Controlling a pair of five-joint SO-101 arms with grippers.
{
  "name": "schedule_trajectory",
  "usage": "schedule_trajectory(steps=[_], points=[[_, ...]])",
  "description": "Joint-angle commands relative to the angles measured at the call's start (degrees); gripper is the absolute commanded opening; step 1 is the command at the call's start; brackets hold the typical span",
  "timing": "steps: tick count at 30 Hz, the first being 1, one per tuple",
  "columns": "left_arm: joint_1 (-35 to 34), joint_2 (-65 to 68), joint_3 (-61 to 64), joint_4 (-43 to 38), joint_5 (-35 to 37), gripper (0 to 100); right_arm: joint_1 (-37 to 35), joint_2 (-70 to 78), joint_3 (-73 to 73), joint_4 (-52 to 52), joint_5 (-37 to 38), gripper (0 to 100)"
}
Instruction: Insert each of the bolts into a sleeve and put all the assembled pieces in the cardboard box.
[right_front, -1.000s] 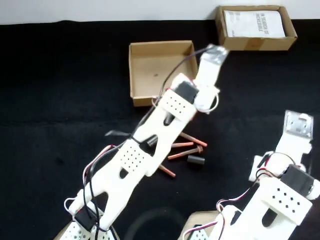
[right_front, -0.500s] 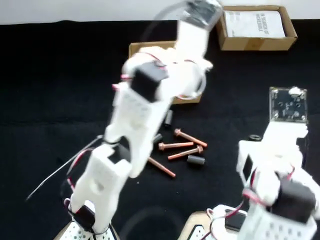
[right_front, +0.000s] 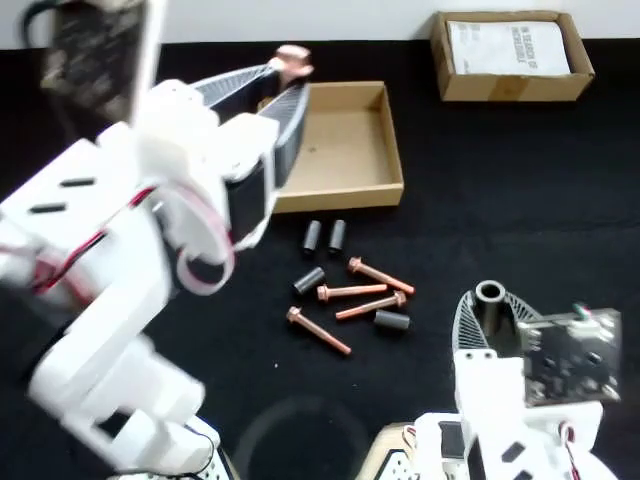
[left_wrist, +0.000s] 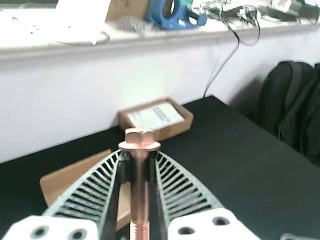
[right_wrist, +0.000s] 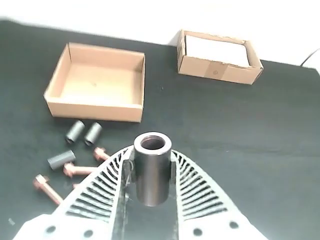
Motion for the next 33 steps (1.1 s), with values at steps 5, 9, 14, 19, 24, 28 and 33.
schedule_trajectory(steps=[5,9,14,19,24,28,33], points=[[-0.3,-26.0,35.1,-0.2,-0.4,1,-0.5,-0.5,-0.4,-1.5,-14.6,0.9],[-0.3,-34.8,47.7,-2.8,-0.4,1,-0.5,-0.6,3.0,-1.5,-26.5,0.9],[-0.4,-43.1,63.3,-8.4,-0.4,1,-0.6,-0.6,7.3,-4.1,-31.0,0.9],[-0.4,-50.9,83.8,-16.8,-0.4,1,-0.6,-4.2,16.0,-12.7,-30.9,0.9],[-0.4,-59.6,105.1,-33.0,-0.5,1,-0.6,-13.7,29.1,-24.7,-29.5,0.9],[0.0,-66.3,118.8,-49.8,-0.4,1,-0.6,-24.0,38.5,-30.6,-24.4,0.9],[0.2,-68.9,128.4,-66.5,-0.3,1,-0.7,-24.8,41.2,-26.2,-20.9,0.9]])
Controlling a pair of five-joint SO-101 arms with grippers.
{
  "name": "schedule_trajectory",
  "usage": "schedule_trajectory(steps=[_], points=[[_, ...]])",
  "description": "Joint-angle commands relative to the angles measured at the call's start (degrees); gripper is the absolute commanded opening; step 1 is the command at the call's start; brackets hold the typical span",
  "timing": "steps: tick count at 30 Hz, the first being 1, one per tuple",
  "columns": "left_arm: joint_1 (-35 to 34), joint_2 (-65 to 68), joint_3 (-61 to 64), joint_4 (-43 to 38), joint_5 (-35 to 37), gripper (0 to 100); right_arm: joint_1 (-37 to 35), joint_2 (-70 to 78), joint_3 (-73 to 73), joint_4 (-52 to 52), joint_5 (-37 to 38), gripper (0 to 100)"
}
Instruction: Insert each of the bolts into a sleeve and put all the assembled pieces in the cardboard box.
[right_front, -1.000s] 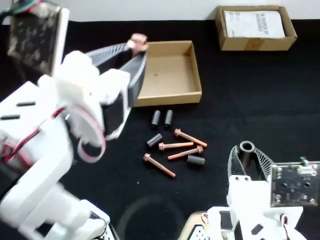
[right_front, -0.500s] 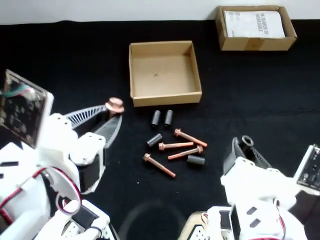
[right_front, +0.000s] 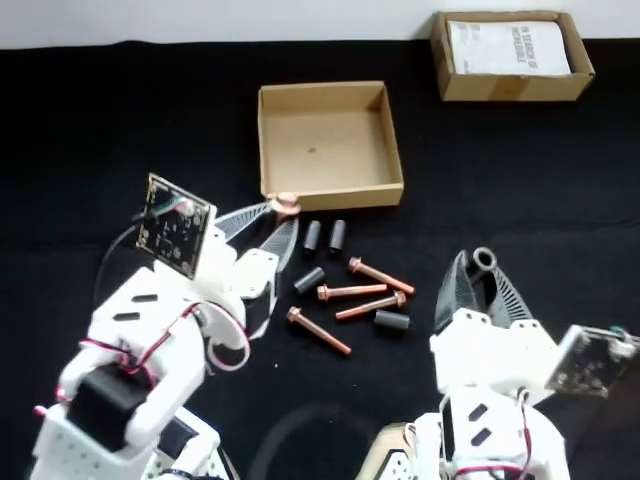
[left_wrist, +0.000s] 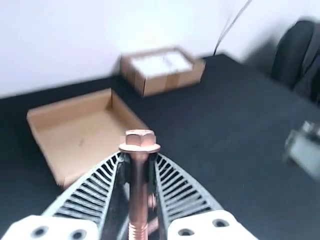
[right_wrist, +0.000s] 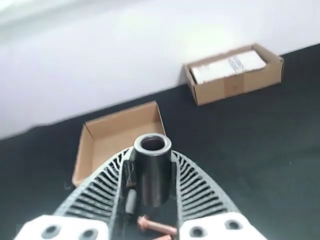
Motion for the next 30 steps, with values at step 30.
schedule_trajectory(steps=[30], points=[[18.8,57.6,-32.3,-27.9,11.3,1,-8.0,-0.6,13.9,-4.1,1.5,0.9]])
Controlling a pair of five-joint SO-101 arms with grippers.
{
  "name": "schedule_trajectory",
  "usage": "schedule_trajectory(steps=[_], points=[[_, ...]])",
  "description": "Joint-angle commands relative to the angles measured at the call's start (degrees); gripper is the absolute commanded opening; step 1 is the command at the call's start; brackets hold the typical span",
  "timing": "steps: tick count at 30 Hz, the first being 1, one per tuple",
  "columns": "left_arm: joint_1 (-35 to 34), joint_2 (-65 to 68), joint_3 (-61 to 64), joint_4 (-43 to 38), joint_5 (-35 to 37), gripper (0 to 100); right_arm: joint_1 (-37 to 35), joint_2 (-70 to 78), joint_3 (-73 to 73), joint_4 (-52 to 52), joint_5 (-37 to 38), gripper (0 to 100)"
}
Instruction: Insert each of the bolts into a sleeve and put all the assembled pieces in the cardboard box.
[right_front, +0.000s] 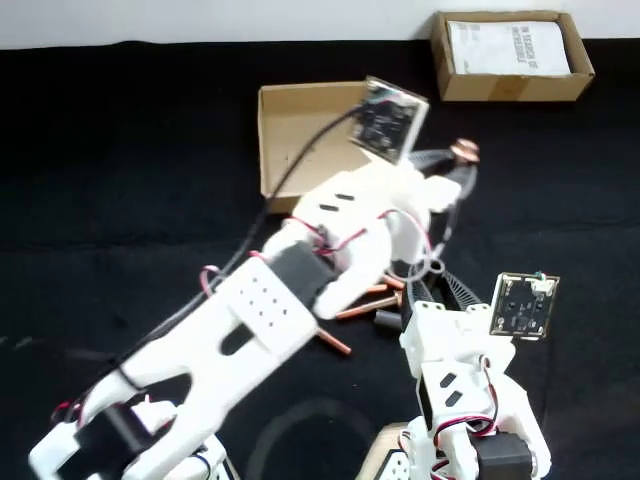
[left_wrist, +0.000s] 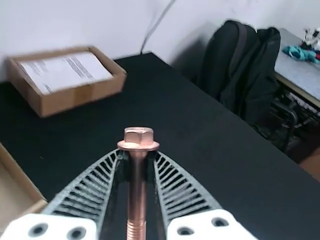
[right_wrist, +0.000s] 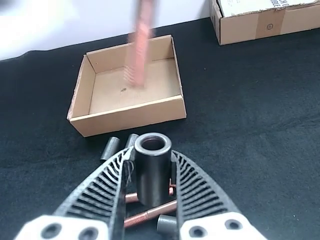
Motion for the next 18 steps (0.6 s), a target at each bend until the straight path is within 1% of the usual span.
schedule_trajectory(steps=[1,4,13,18], points=[[3.1,1.7,-3.6,-1.8,1.0,1,-0.5,-0.2,0.0,-1.3,-0.2,0.9],[3.7,1.8,-3.2,-1.8,1.0,1,-0.5,-0.2,0.0,-1.3,-0.2,0.9],[2.0,1.7,-3.2,-1.6,1.0,1,-0.2,-0.3,0.0,-1.3,-0.2,0.8],[2.9,-2.2,-1.6,-1.5,1.0,1,-0.2,-0.3,0.0,-1.3,-0.2,0.8]])
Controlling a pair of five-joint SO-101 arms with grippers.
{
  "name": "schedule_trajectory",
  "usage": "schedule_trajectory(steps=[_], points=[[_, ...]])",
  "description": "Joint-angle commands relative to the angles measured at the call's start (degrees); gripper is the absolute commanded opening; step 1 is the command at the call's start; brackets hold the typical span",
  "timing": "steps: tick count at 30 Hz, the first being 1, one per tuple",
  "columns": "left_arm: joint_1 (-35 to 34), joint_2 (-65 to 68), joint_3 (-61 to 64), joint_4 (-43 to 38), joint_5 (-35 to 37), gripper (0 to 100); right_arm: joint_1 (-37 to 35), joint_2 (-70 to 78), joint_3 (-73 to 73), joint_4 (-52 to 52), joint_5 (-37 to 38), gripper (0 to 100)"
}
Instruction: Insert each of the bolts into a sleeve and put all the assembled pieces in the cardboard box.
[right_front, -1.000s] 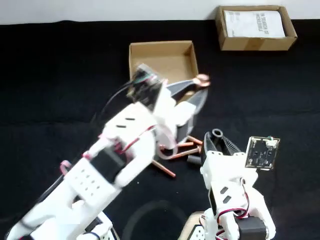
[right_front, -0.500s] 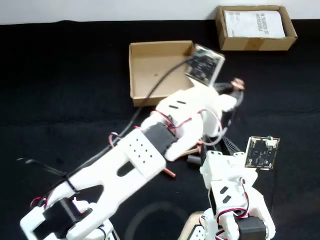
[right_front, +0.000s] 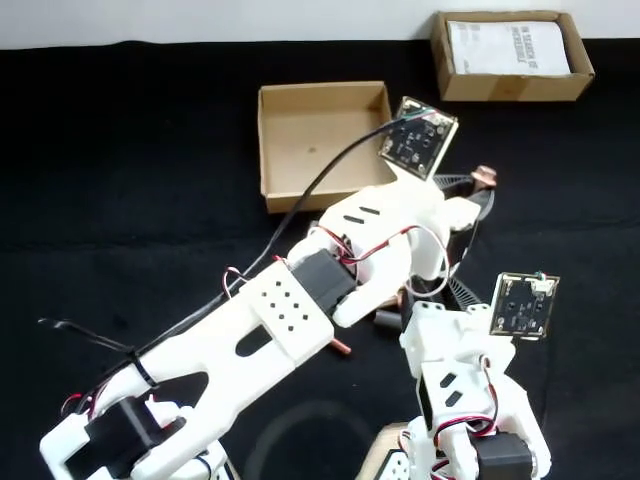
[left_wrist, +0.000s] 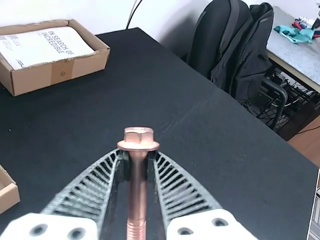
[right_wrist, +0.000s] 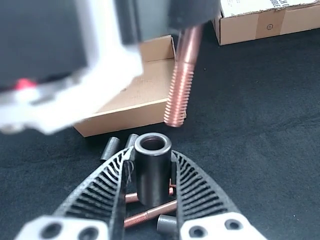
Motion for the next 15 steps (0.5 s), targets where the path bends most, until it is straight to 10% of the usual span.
schedule_trajectory(steps=[1,15], points=[[0.4,-5.2,-0.8,-1.2,0.3,1,-0.2,-0.3,0.0,-1.3,-0.2,0.8],[0.9,-11.3,11.9,-1.0,0.4,1,-0.2,-0.3,-0.1,-1.3,-0.4,0.8]])
